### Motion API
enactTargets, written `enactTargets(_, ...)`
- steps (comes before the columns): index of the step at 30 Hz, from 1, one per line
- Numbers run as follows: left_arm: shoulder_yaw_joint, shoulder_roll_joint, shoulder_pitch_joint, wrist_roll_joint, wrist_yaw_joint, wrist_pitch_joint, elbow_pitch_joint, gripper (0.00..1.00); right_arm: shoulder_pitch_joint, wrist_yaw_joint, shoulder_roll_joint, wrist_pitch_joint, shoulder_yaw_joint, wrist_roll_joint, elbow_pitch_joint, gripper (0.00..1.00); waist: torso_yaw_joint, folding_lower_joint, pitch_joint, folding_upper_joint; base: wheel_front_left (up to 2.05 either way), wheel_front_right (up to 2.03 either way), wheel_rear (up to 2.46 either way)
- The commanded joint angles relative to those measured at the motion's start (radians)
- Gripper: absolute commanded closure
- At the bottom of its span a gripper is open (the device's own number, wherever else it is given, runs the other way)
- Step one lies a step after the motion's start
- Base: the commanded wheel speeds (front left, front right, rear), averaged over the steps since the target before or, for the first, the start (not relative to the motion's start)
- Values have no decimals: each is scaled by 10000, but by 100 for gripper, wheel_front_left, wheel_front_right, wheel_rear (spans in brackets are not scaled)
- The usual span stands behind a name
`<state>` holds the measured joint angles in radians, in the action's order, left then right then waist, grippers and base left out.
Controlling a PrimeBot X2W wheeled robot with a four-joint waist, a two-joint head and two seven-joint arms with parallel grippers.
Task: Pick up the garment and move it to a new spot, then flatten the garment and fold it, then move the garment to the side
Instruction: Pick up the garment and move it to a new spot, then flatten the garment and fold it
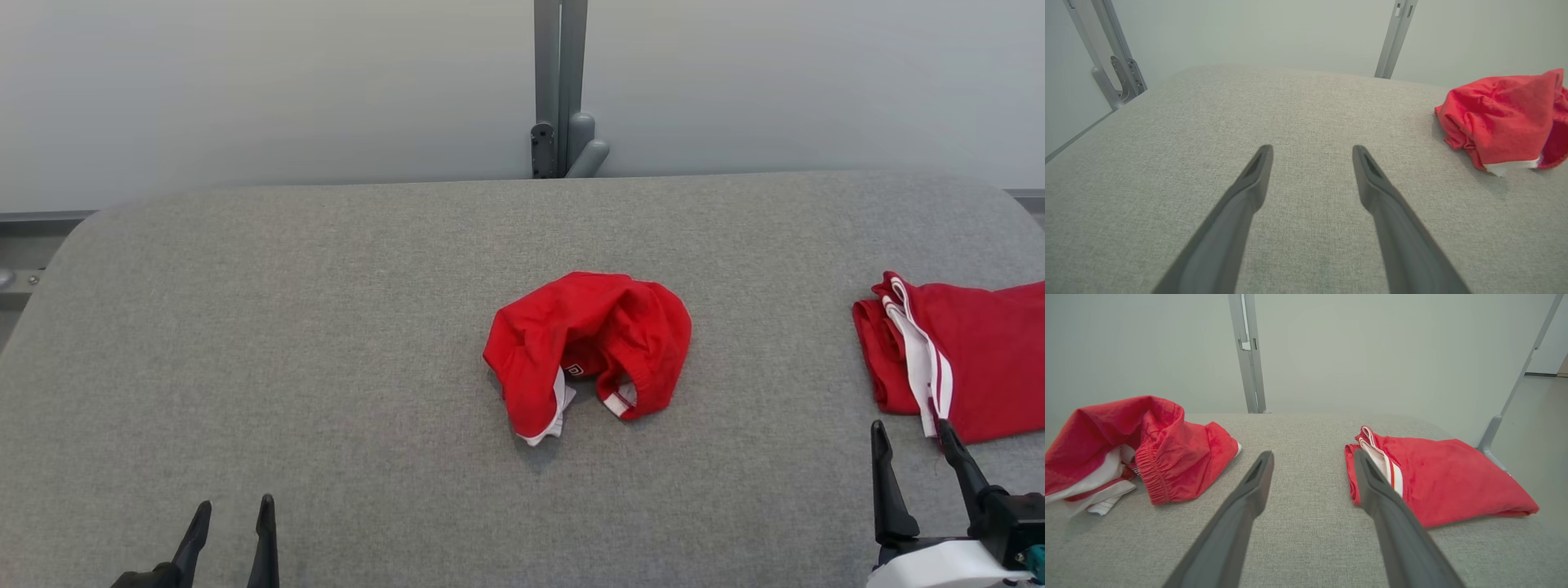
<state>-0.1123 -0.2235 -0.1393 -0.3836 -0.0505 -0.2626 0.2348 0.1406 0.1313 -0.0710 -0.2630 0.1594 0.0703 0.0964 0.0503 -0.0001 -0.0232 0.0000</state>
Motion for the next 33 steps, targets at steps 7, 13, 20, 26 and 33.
enactTargets(7, 744, 513, -122, 705, -560, -24, 242, 0, 62, -10, 123, -19, -15, -25, 104, 0, -17, 1, 16, 0, 0, 0, 0)
enactTargets(13, 1021, 792, 55, 1093, -736, -25, 218, 0, -65, -12, 145, -17, -103, -42, 81, 0, -8, 1, 7, 0, 0, 0, 0)
enactTargets(20, 1080, 952, 128, 1247, -806, -23, 97, 0, -73, -10, 162, -17, -191, 6, 52, 0, 21, 1, -13, 0, 0, 0, 0)
enactTargets(26, 855, 871, 185, 1183, -809, -23, -89, 0, -101, -12, 178, -19, -203, 55, 124, 0, -2, 1, -1, 0, 0, 0, 0)
enactTargets(33, 633, 938, 199, 1255, -811, -22, -449, 0, -210, -10, 179, -17, -342, 65, 173, 0, -325, 1, -11, 0, 0, 0, 0)
